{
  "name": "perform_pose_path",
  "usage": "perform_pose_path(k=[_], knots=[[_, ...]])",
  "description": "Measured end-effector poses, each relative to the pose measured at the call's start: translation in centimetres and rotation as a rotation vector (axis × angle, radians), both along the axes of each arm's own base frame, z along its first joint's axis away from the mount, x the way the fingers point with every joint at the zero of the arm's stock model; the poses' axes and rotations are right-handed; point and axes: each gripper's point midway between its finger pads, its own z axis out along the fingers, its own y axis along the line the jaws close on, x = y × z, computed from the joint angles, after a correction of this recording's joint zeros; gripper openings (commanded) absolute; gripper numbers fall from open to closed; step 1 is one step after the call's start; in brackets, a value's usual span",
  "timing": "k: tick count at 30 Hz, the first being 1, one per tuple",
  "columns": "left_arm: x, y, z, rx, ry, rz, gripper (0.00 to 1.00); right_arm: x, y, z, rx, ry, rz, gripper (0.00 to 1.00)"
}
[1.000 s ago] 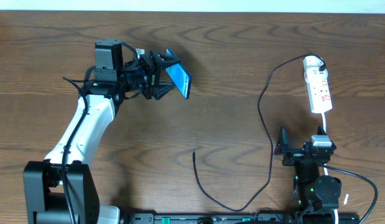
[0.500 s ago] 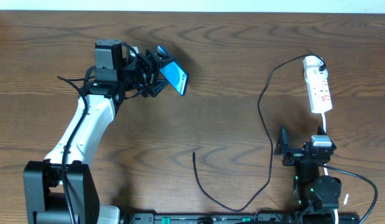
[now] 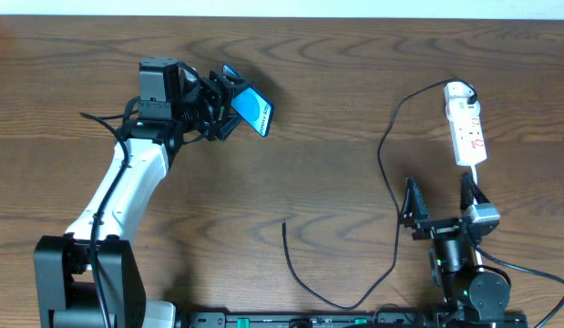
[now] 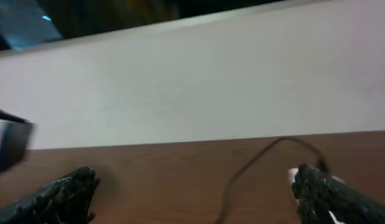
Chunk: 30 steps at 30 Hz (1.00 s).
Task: Plug charger to phone and switch on socket
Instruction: 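Rotate the held phone with the left gripper and raise the right arm, then move the right gripper toward the phone's edge held by the left gripper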
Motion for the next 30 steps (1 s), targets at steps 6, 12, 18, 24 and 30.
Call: perform_pose_path(k=[6, 12, 18, 24, 30], knots=[[0.0, -0.2, 0.0, -0.005, 0.01, 0.008, 0.08, -1.5, 1.2, 4.0, 0.056, 0.018, 0.085, 0.99], [-0.1, -0.5, -0.1, -0.002, 0.013, 0.006, 0.08, -2.1, 2.3, 7.8, 0.069, 0.09, 0.155, 0.99], [0.0, -0.5, -0.1, -0.003, 0.016, 0.012, 0.07, -0.1, 4.7, 9.2, 0.07, 0.234, 0.293, 0.99], [0.0, -0.5, -0.1, -0.007, 0.021, 0.015, 0.07, 3.3, 8.1, 8.7, 0.086, 0.4, 0.499, 0.99], [0.0, -0.5, -0.1, -0.008, 0.022, 0.016, 0.07, 6.6, 10.9, 5.7, 0.134, 0.56, 0.697, 0.99]])
